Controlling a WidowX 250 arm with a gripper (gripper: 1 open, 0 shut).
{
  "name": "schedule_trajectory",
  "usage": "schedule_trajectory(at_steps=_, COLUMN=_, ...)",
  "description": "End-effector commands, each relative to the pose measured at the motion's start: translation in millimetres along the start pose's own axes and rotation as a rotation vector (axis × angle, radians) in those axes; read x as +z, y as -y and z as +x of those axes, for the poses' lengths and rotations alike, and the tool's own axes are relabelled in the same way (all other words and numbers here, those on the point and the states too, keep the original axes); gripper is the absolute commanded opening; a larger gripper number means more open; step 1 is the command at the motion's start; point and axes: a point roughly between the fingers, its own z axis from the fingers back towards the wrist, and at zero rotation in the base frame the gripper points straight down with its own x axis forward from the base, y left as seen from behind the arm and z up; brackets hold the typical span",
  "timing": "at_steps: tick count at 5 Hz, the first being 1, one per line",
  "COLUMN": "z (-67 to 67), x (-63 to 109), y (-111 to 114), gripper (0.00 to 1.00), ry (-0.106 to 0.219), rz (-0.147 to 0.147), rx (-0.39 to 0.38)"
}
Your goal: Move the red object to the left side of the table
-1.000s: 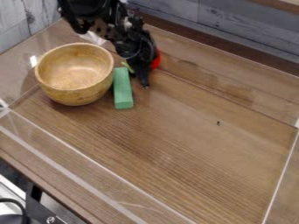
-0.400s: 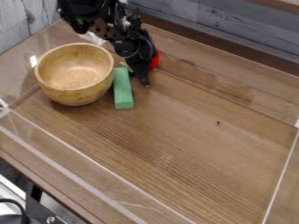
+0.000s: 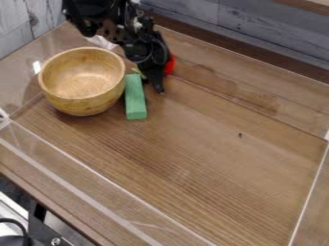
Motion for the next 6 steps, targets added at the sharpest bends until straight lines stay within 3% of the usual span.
schedule_trajectory(at_steps=1, z=-4.5, x=2.3, y=-5.6, gripper=0.00, ry=0.037, rz=-0.028, rx=0.058)
schedule_trajectory(at_steps=4, z=-4.8, x=-0.2, y=-5.0, gripper=0.00, ry=0.053, rz=-0.082, rx=0.096)
schedule_trajectory(at_steps=5, z=-5.1, x=-1.1, y=-4.5, gripper=1.00, ry=0.057, rz=-0.100, rx=0.111)
schedule_trajectory(at_steps=6, z=-5.5, x=-1.5, y=-3.6, gripper=1.00, ry=0.061, rz=-0.117, rx=0.125)
